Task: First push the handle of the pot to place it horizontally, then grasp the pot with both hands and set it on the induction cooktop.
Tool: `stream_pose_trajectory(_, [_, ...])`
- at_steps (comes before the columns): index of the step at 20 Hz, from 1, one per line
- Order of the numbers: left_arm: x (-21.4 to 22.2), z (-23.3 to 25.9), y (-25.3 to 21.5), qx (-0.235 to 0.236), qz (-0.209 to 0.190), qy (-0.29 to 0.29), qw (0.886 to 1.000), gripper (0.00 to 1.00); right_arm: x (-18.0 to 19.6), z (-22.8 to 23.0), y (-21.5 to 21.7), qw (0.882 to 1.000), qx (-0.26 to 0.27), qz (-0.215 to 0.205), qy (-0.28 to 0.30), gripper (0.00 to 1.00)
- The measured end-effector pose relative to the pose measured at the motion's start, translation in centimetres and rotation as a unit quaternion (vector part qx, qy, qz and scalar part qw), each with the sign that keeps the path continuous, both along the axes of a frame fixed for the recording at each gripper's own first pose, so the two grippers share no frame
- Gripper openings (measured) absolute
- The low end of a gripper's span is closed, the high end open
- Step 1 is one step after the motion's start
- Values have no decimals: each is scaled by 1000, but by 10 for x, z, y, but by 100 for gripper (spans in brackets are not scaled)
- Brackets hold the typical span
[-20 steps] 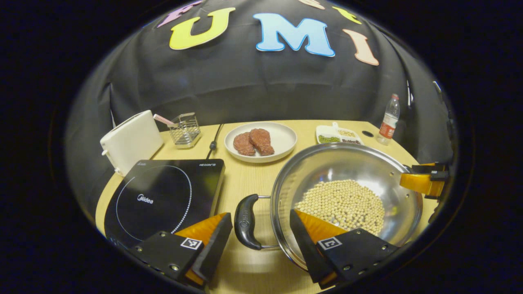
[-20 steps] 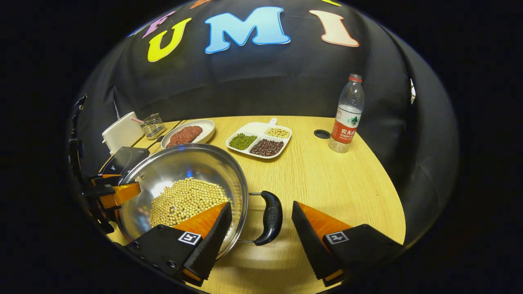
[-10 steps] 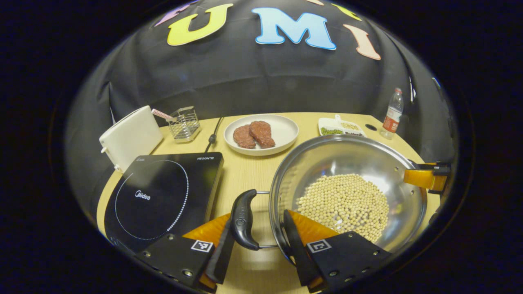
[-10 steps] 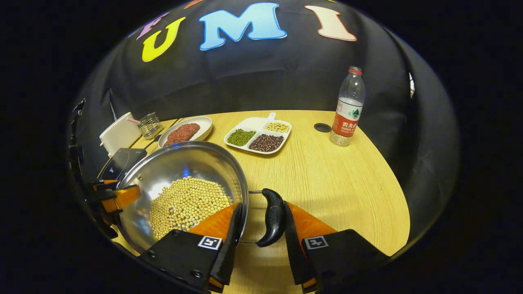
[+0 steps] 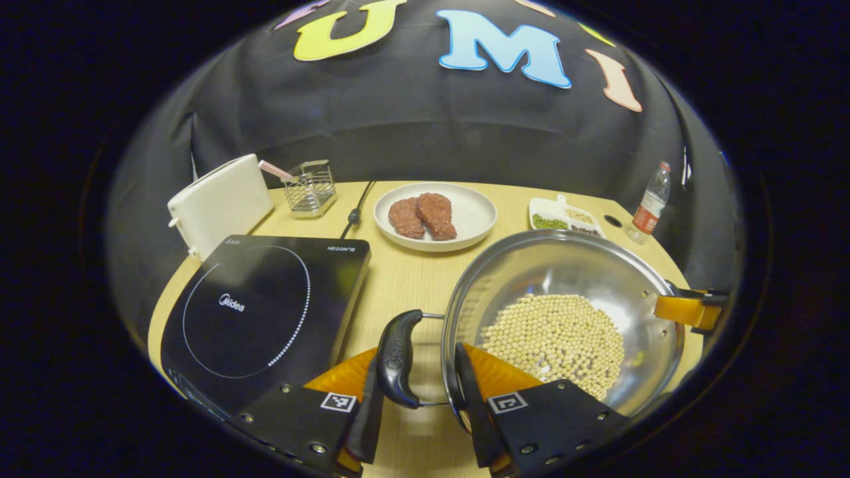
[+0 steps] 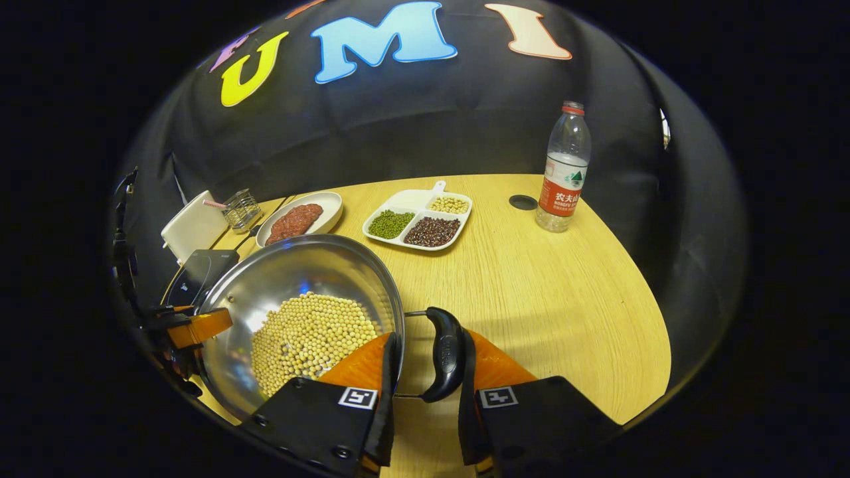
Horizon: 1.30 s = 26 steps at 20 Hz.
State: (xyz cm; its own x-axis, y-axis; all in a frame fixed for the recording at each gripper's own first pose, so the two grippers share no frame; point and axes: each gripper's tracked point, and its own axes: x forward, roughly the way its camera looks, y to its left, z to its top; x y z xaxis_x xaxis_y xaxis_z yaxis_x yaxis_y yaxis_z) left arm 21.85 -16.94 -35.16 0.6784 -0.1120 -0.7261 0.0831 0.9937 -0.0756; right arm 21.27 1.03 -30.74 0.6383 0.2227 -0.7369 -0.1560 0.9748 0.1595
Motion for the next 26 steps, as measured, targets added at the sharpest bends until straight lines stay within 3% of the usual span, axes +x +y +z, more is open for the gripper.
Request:
stream_pose_trajectory(2, [1,3,1,-1,-3,0,1000,56,-1,3,0,1000,-4,0,2,41])
stream_pose_trajectory(9, [7,36,20,-15,-18,-20,1000,56,-14,38,14,1000,0,-24,-9,41])
stream_pose_trajectory(10, [9,40,25,-15,-23,-23,999,56,-15,41,18,1000,1,-27,-10,38])
stream_pose_trajectory(11, [11,45,29,-12,-29,-26,999,56,-17,45,22,999,1,-31,-11,41])
stream_pose_trajectory(15, [11,54,58,-14,-41,-27,999,56,-28,56,45,999,5,-43,-11,38])
stream_pose_trajectory(17, [9,57,73,-15,-45,-27,999,53,-33,60,58,999,6,-46,-10,41])
stream_pose_trajectory(18, [8,57,80,-14,-46,-28,998,56,-36,62,65,999,6,-47,-11,38])
stream_pose_trajectory(26, [2,56,152,-21,-34,-22,999,56,-52,74,128,999,3,-35,-14,41])
